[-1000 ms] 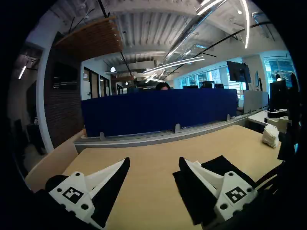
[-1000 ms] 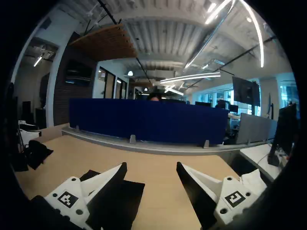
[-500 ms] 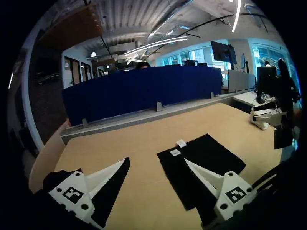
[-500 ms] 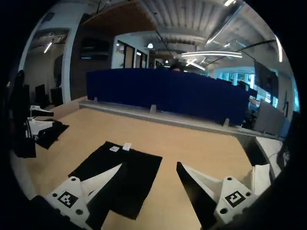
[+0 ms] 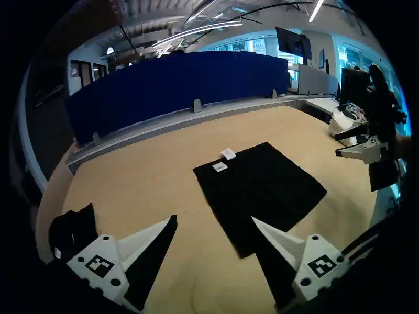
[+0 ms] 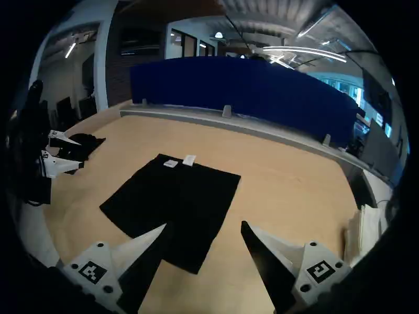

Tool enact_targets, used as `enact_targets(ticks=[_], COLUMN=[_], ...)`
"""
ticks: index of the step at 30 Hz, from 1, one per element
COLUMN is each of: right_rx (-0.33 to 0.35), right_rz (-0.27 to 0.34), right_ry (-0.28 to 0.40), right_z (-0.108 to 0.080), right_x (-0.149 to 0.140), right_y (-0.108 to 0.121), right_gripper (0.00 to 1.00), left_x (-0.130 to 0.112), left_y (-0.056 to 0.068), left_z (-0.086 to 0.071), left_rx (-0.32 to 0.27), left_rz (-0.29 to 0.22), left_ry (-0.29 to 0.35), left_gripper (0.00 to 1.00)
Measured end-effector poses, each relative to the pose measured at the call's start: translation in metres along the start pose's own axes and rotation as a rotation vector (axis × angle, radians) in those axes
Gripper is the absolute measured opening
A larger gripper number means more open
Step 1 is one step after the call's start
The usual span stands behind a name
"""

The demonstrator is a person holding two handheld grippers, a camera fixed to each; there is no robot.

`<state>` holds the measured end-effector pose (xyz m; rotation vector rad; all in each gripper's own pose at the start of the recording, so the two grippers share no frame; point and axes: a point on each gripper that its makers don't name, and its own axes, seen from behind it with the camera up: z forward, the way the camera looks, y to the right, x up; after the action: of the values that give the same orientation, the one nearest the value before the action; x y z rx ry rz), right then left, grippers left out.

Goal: Fold towel

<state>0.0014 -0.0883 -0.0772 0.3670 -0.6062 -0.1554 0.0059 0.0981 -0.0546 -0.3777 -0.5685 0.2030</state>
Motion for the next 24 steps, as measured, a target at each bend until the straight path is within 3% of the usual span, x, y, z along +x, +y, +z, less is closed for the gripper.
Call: enact_targets(ticks=[17,24], right_rx=[0.041,0.062], right_rz=[-0.016,-0.024], right_ry=[-0.165,-0.218], right_z=[0.029,0.038], right_x=[-0.084,-0.107], right_y=[-0.01,-0.018], right_gripper=[0.99,0.96], left_x=[-0.08,-0.1], left_y=[0.052,0.064], left_z=[0.037,0.046], left_rx=[-0.12,-0.152], left_rz=[0.028,0.018], left_ry=[-0.202,-0.263], left_gripper=[0.95,0.95])
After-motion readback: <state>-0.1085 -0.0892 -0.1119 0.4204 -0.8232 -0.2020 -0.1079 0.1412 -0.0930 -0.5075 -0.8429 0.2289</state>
